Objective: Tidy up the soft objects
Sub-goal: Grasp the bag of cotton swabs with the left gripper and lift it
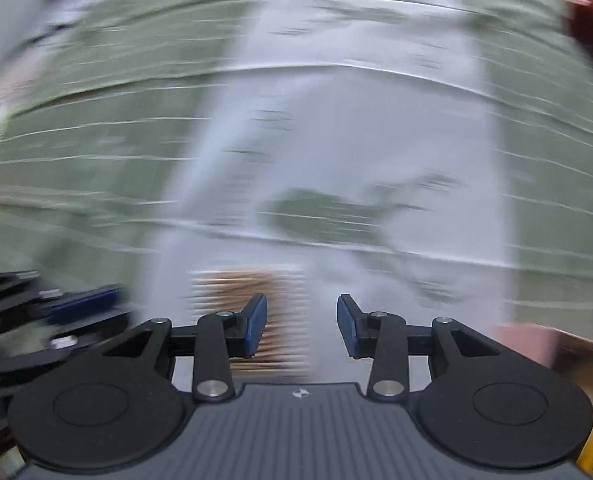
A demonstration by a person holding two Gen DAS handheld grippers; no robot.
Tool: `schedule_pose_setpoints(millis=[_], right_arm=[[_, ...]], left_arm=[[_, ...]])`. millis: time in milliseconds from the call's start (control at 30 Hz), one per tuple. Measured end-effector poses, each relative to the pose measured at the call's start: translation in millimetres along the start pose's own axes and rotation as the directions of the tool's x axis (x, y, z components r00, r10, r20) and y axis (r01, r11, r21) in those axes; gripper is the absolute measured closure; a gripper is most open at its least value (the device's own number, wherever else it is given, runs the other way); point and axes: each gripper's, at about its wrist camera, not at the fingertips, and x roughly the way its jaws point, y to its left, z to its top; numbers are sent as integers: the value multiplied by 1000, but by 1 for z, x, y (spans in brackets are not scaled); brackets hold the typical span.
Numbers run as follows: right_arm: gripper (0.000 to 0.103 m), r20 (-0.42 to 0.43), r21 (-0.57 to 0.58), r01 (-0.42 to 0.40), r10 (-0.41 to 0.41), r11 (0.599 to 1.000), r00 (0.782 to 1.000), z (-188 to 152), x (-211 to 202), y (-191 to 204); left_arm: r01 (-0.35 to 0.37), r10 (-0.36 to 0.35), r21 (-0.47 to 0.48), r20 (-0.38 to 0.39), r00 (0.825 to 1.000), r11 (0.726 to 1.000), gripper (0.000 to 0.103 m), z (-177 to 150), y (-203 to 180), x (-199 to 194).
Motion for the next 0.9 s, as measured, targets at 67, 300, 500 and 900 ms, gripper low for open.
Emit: schedule_pose_setpoints(millis=[67, 300, 500, 900], right_arm=[[64, -37, 25, 35, -34, 999, 999, 1, 13, -10], [64, -79, -40, -346, 342, 938, 936, 5, 16, 28], [53, 69, -101, -325, 333, 940, 940, -15, -53, 9], [53, 225, -64, -377, 381, 924, 896, -77, -100, -81]], left_arm=[[-19, 19, 36, 9, 1000, 999, 87, 7, -8, 5], [-90, 90, 110, 7, 996, 990, 87, -2, 1, -17], [-93, 129, 358, -78, 989, 929, 87, -20, -14, -7], [53, 145, 579, -291, 946, 814, 67, -32, -36, 26]])
